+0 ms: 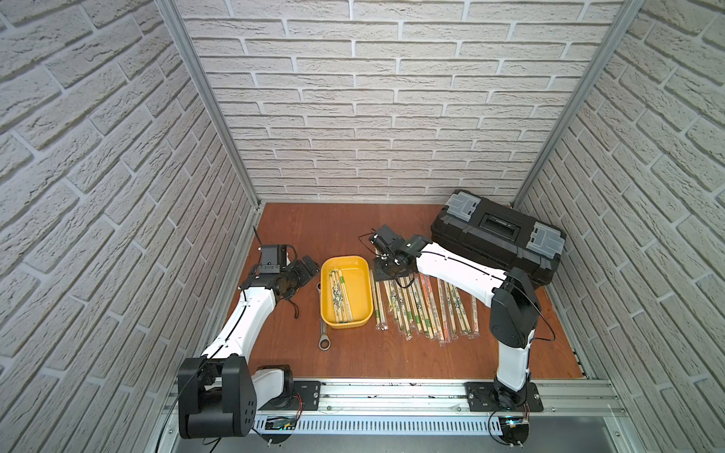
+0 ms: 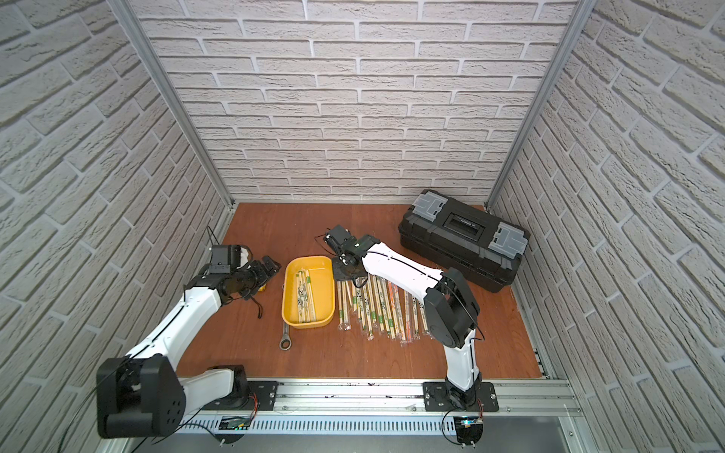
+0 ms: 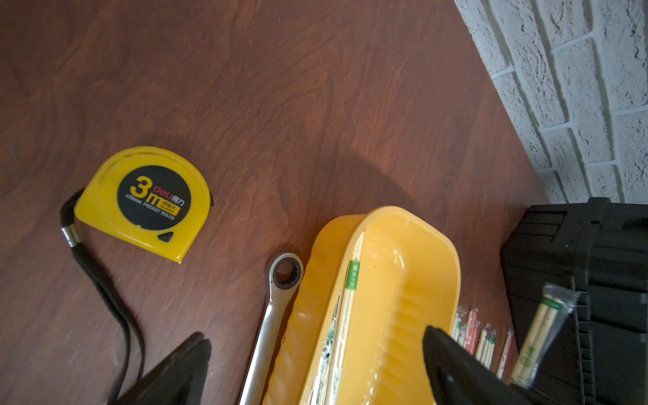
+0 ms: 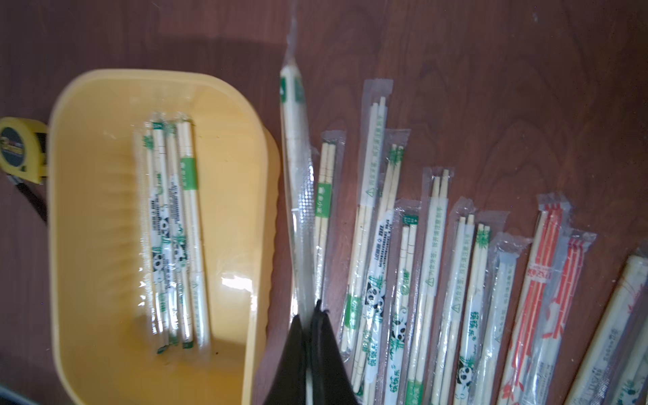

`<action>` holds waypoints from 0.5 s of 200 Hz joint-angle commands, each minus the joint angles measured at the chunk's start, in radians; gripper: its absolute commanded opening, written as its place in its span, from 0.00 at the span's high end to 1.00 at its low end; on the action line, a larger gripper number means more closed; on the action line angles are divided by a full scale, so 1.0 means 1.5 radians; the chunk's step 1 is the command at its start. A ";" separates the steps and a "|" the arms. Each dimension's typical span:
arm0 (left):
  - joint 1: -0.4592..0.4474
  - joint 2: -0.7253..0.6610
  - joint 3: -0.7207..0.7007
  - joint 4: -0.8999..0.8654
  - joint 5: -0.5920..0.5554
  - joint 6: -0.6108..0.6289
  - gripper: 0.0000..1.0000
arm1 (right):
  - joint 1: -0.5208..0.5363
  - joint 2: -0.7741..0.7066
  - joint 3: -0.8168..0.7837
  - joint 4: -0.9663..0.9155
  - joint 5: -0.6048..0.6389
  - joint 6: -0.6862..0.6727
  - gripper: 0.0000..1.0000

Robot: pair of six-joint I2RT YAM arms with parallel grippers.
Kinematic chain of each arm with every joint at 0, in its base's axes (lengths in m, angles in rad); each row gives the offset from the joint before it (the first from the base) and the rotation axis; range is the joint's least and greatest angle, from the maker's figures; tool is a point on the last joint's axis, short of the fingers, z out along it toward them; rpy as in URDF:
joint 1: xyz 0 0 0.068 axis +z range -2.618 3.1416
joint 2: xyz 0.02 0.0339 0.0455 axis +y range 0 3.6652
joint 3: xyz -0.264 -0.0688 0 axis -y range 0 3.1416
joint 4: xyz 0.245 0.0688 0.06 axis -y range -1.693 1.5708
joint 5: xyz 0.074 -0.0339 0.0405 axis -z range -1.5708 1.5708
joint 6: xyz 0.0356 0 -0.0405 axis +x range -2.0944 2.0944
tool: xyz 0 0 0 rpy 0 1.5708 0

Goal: Take the paired disposable chopsticks out of the storage box
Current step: Place the paired disposable chopsticks at the center of the board.

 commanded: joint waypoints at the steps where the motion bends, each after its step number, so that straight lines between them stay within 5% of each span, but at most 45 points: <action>1: -0.002 0.004 0.019 0.014 0.001 0.009 0.02 | 0.005 0.018 -0.017 0.036 0.002 0.015 0.98; 45: -0.006 0.000 0.016 0.012 -0.001 0.008 0.02 | 0.005 0.093 -0.001 0.044 -0.014 0.015 0.96; 75: -0.009 -0.001 0.014 0.013 -0.003 0.006 0.02 | 0.005 0.110 0.012 0.028 -0.013 0.009 0.67; 100: -0.010 -0.003 0.014 0.012 -0.003 0.006 0.02 | 0.005 0.084 0.000 0.035 -0.011 0.010 0.62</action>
